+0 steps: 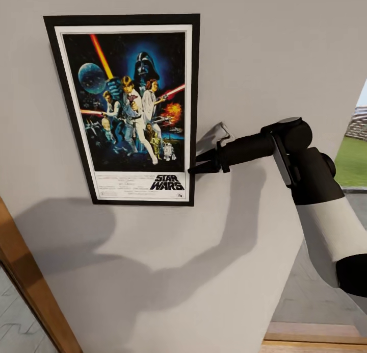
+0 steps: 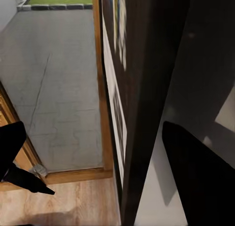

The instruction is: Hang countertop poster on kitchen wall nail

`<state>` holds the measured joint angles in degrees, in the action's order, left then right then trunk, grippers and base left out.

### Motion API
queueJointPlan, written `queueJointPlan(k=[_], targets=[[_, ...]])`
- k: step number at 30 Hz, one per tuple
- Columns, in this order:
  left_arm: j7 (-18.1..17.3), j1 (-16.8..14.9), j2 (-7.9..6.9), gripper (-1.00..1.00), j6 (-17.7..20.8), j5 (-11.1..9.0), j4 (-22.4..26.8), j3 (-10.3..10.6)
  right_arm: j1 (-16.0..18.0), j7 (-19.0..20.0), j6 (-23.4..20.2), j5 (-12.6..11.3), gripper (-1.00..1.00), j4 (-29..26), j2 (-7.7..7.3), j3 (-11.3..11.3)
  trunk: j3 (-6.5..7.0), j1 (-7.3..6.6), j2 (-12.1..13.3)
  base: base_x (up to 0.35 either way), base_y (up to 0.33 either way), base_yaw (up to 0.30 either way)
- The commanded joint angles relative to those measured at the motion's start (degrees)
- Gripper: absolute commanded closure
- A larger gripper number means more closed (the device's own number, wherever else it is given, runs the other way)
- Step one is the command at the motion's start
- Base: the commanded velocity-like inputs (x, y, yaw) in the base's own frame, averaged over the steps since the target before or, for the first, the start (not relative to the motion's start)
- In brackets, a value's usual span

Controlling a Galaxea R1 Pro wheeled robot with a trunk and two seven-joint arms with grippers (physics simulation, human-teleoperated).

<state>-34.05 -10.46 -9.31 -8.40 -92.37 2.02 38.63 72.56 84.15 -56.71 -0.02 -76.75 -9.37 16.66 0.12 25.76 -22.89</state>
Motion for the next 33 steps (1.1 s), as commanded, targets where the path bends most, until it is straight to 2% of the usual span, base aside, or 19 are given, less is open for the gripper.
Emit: queueJointPlan(k=[1, 7, 21, 28, 33], targets=[[-0.1, 0.0, -0.01, -1.0, -0.3, -0.3, 0.0, 0.5, 0.0, 0.0, -0.3, 0.5, -1.0, 0.0, -0.06, 0.0, -0.02, 0.03, 0.0, 0.0, 0.0, 0.0], [-0.1, 0.0, -0.01, -1.0, -0.3, -0.3, 0.0, 0.5, 0.0, 0.0, -0.3, 0.5, -1.0, 0.0, -0.2, 0.0, -0.02, 0.03, 0.0, -0.067, 0.0, 0.0], [-0.1, 0.0, -0.01, -1.0, -0.3, -0.4, 0.0, 0.5, -0.7, 0.0, -0.3, 0.5, -1.0, -0.2, -0.21, 0.1, -0.02, 0.03, 0.0, -0.318, 0.0, 0.0], [-0.1, 0.0, -0.09, -1.0, -0.3, -0.4, 0.0, 0.5, -3.5, 0.2, -0.2, 0.3, -1.0, -0.4, -0.32, 0.0, -0.02, 0.03, 0.0, -0.339, 0.0, 0.0], [-0.1, 0.0, -0.1, -1.0, -0.3, -0.4, 0.0, 0.5, -6.1, 0.3, -0.1, 0.3, -1.0, -0.5, -0.98, -0.3, -0.02, 0.03, 0.0, -0.339, 0.0, 0.0]])
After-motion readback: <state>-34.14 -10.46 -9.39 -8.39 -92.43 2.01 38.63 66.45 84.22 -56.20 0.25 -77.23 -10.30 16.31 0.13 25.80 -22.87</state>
